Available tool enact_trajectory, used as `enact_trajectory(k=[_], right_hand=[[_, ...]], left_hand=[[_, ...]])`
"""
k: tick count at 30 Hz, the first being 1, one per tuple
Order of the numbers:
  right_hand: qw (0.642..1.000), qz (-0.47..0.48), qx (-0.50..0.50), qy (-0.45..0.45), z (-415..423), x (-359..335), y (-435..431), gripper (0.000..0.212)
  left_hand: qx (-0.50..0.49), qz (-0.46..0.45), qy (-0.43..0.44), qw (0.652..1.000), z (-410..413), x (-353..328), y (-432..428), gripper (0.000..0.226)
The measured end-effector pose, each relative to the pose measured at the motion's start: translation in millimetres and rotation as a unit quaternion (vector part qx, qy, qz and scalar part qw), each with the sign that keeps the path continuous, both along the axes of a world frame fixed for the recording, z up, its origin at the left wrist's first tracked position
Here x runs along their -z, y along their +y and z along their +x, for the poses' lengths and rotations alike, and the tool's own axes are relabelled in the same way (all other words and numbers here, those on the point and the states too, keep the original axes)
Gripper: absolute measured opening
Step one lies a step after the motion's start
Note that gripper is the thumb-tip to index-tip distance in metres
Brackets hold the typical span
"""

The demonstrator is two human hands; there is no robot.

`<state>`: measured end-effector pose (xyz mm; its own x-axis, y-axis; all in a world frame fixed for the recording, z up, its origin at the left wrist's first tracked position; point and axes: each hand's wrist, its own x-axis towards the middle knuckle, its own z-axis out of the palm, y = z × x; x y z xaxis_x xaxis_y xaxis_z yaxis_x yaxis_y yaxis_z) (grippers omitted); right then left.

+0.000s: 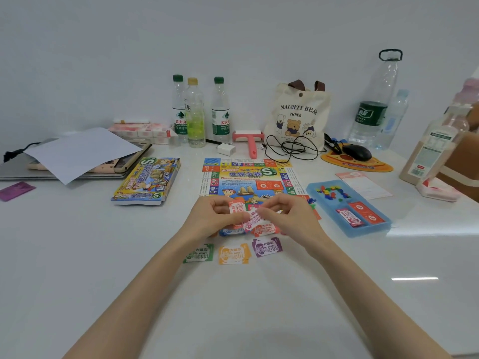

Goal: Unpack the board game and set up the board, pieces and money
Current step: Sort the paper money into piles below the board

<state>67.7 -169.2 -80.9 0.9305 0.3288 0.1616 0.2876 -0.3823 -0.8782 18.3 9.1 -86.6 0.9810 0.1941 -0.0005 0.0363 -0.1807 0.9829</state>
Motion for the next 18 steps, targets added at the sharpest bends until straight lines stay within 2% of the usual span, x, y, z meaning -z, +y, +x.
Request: enact_trajectory(k=[5, 12, 18], right_hand=[[0.997, 0.025, 0.057, 0.047, 9.9, 0.1, -24.8, 0.006], [0.988, -0.096, 0.116, 0.037, 27.4, 13.5, -56.4, 0.009], [0.983, -0.132, 0.123, 0.028, 32.3, 24.7, -61.4, 0.008]], left_hand=[[-0.034, -0.028, 0.01, 0.999, 5.0, 0.4, 1.3, 0.022], [0.002, -0.026, 0.005, 1.0, 12.3, -6.8, -16.1, 0.017], [-0.017, -0.032, 0.002, 0.999, 19.9, -8.8, -26.2, 0.018]])
